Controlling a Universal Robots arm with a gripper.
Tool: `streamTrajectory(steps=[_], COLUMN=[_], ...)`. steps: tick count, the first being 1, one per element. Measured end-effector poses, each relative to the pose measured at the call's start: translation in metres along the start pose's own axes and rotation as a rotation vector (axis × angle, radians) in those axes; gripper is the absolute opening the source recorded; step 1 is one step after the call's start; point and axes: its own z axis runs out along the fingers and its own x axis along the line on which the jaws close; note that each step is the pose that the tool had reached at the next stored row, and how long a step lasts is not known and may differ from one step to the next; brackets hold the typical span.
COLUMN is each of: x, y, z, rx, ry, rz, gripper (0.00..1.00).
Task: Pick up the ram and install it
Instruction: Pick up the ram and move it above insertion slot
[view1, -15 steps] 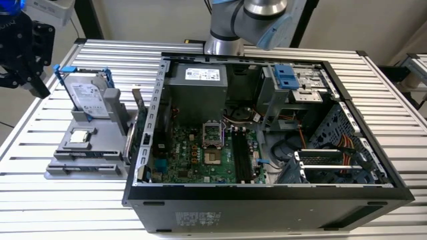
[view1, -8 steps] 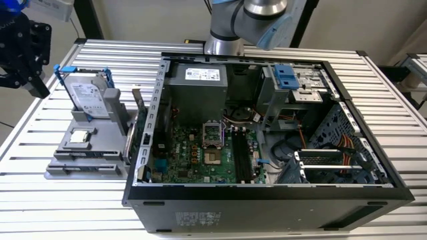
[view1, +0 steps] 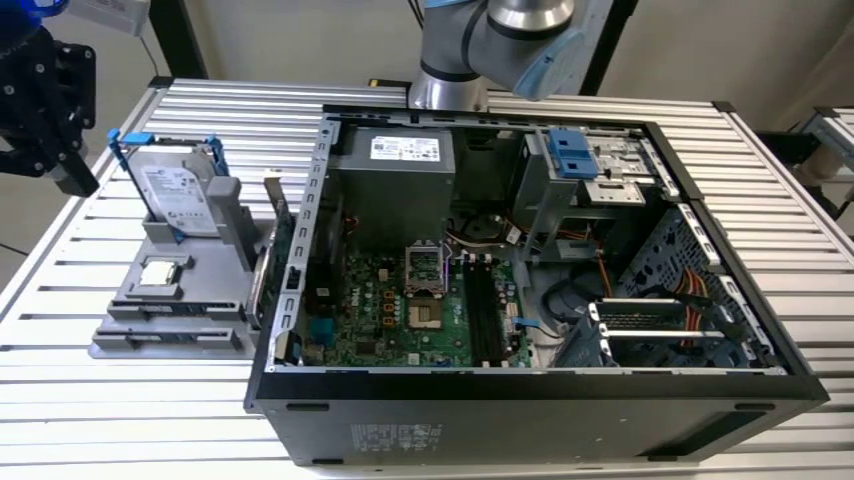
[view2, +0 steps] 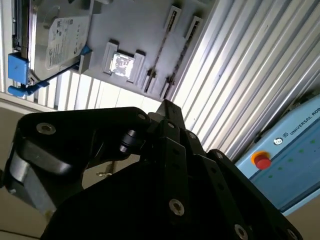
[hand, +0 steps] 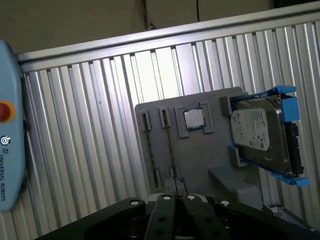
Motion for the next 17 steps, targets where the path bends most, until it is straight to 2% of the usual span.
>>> streamTrajectory(steps=[8,17], x=[0.0,0.0], y=[0.0,0.0], z=[0.0,0.0], rx=[-0.0033,-0.0061], ry=[0.0031,0.0056], rz=[-0.101,-0.183], gripper=[0.0,0.0])
